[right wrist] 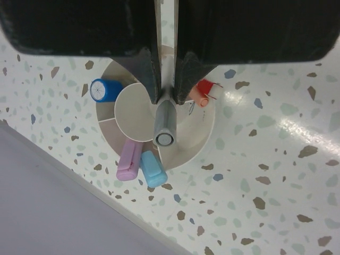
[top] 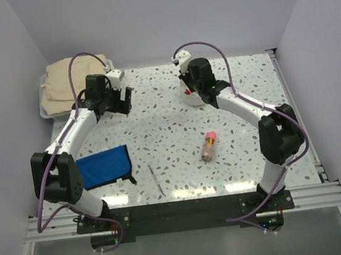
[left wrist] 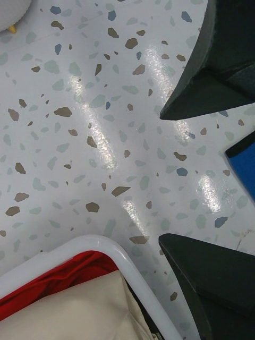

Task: Sort the stationery into containers
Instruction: Place the pen in the storage box.

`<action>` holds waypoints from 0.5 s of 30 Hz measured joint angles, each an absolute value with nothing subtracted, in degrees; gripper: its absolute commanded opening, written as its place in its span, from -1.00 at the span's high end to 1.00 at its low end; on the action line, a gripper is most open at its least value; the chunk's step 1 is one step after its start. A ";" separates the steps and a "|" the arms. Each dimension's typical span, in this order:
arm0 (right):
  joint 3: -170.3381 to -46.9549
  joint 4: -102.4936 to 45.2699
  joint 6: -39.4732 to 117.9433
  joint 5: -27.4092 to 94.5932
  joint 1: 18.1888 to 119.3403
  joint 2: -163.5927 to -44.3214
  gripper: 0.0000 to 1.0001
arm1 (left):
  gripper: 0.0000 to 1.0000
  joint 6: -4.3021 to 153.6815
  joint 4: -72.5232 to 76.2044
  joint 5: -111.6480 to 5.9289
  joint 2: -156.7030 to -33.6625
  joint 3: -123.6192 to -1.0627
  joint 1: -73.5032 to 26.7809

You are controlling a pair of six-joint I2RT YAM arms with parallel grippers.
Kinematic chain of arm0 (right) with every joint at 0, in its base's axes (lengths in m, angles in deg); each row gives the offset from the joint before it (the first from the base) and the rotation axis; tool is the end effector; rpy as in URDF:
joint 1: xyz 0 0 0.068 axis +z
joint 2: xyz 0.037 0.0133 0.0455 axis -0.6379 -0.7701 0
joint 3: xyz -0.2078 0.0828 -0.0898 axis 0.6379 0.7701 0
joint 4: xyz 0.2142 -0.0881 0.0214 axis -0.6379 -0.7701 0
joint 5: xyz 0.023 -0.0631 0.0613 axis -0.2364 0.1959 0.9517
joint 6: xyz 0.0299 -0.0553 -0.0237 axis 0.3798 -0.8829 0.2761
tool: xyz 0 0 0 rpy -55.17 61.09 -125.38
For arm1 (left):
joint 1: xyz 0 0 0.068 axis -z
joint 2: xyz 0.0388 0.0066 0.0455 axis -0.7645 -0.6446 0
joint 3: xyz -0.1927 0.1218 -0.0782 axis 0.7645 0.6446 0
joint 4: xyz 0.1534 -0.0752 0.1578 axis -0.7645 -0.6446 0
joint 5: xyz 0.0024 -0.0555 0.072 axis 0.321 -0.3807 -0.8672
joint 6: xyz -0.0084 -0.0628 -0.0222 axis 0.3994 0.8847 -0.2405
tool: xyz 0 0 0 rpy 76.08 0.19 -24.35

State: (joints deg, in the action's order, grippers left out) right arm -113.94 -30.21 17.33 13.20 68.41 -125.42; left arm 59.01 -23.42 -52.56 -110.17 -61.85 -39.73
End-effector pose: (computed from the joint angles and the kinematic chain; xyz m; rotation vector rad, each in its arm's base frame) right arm 0.3623 0.1853 0.2651 -0.6030 1.8818 -0.0657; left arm 0.3313 -0.0673 0.2479 0.3613 2.2735 -0.2259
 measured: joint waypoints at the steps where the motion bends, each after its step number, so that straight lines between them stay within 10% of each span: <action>1: -114.03 -30.28 16.91 13.11 68.02 -125.75 1.00 | -0.84 59.03 -23.35 -52.54 -110.34 -61.85 -39.73; 15: -115.42 -31.70 14.77 12.98 67.01 -129.05 1.00 | -0.84 59.49 -21.26 -52.32 -111.81 -61.87 -39.73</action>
State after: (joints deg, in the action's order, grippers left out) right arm -115.42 -31.70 14.77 12.98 67.01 -129.05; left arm 59.49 -21.26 -52.32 -111.81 -61.87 -39.73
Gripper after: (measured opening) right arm 0.060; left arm 0.922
